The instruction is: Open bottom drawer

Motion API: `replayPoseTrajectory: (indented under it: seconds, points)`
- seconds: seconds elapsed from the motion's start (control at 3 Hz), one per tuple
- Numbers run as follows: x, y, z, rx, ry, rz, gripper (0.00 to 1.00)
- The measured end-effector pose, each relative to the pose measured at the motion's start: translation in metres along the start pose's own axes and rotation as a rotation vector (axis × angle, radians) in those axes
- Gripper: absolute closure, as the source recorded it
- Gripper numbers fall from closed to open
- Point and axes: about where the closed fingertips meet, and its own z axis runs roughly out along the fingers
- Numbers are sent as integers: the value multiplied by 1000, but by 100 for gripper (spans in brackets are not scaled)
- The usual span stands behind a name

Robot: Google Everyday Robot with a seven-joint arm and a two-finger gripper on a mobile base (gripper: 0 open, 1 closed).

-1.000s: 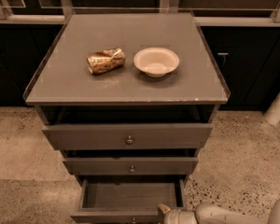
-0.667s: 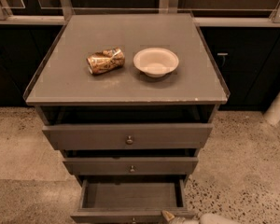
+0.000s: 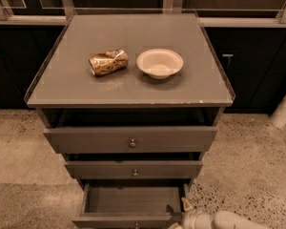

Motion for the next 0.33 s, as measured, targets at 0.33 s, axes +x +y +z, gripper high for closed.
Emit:
replayPoseTrajectory:
  seconds: [0.33]
  points:
    - [-7, -15, -7, 54, 7, -27, 0]
